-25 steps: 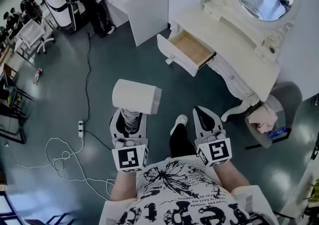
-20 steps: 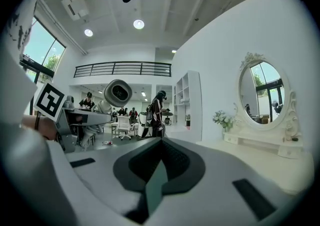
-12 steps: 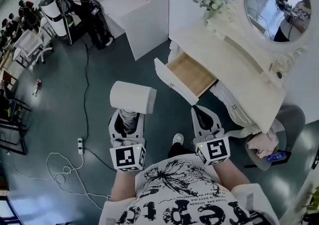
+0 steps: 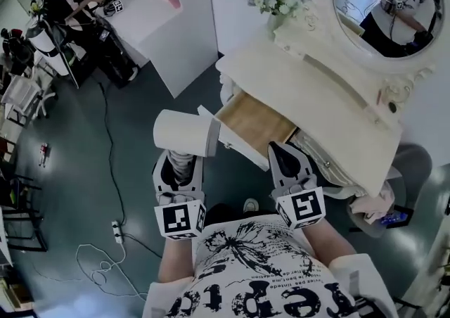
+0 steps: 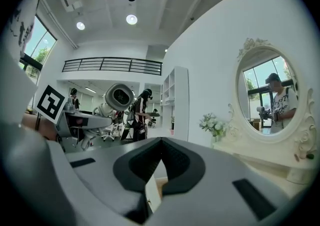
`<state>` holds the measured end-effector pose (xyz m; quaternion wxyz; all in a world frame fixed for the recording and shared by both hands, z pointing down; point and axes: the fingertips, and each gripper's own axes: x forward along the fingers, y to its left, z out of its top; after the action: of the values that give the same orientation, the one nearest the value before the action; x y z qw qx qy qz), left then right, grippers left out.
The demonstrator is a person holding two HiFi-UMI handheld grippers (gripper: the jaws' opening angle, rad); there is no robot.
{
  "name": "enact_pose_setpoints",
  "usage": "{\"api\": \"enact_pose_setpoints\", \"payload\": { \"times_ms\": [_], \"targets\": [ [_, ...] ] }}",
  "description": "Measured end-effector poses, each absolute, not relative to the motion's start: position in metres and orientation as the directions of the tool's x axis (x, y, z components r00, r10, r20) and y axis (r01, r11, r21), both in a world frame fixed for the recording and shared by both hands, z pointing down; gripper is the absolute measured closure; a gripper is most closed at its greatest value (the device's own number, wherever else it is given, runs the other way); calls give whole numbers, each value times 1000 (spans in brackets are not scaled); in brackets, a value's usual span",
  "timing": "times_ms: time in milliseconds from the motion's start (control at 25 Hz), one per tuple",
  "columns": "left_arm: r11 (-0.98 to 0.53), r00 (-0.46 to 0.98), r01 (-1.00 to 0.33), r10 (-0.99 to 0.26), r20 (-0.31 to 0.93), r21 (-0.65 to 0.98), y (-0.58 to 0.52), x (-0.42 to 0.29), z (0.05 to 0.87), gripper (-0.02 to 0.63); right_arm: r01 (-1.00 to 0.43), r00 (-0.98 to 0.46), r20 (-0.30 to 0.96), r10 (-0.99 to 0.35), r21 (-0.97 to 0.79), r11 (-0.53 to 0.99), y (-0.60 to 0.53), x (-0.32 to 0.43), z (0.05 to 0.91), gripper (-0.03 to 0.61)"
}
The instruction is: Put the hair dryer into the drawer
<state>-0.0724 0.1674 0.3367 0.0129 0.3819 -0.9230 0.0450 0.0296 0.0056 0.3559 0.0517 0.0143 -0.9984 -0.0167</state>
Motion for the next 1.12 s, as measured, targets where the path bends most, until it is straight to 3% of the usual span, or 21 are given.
{"api": "enact_pose_setpoints", "payload": {
  "times_ms": [320,640,1120],
  "targets": [
    [545,-551,-833,-832,63,-93,88,-138,343,357,-220,-967,127,-221,23,975,-50,-9,370,569],
    [265,-278,-956,-955,105,-122,-1,-200,352,356,-468,-876,126,-465,6,884,-99,-45,370,569],
    [-126,101,-986,-970,219,-106,-84,-219,405,357,-707,-701,141,-700,-3,707,-126,-56,387,569]
  ]
}}
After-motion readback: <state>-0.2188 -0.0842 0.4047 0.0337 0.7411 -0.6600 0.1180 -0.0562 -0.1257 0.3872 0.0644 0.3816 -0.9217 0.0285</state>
